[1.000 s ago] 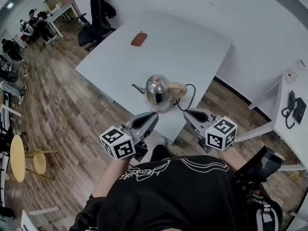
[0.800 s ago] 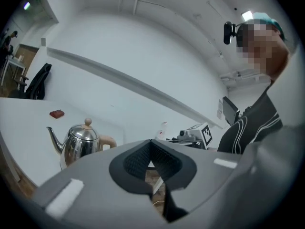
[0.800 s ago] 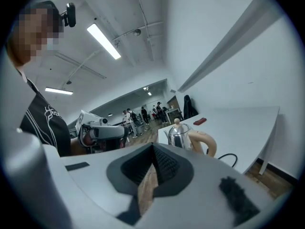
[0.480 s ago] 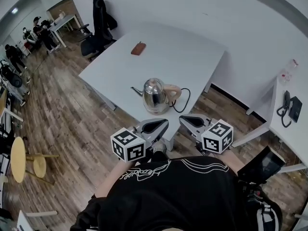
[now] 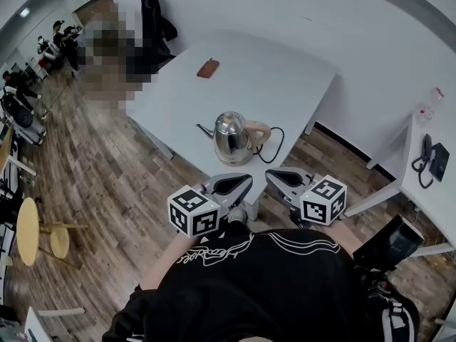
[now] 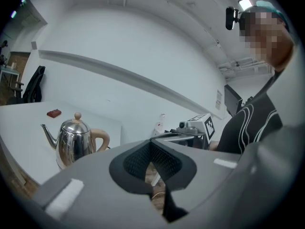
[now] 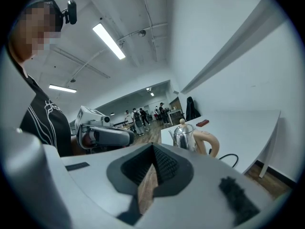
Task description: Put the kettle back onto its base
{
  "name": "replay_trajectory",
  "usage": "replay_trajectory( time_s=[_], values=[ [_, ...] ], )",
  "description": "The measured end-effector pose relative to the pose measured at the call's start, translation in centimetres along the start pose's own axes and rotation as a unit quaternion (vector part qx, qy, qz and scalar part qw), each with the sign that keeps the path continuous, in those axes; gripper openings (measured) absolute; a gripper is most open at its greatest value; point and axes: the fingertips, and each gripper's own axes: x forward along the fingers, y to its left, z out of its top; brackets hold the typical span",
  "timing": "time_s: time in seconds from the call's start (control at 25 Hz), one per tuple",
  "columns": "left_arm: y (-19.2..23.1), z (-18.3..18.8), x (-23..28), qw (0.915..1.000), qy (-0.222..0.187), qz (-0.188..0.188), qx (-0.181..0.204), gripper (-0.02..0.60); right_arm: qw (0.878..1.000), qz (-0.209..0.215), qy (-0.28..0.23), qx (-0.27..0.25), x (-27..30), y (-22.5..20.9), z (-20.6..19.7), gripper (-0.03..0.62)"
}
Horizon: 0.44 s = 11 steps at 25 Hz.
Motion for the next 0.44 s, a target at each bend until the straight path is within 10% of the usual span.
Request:
replay_trajectory(
  time_s=[0.44],
  values=[
    [0.37,-0.42,-0.19,0.9992,-0.006,-0.006,-0.04,0.005,1.0,0.011,-0.001,0.016,0.23,0.14,-0.64,0.005]
  ],
)
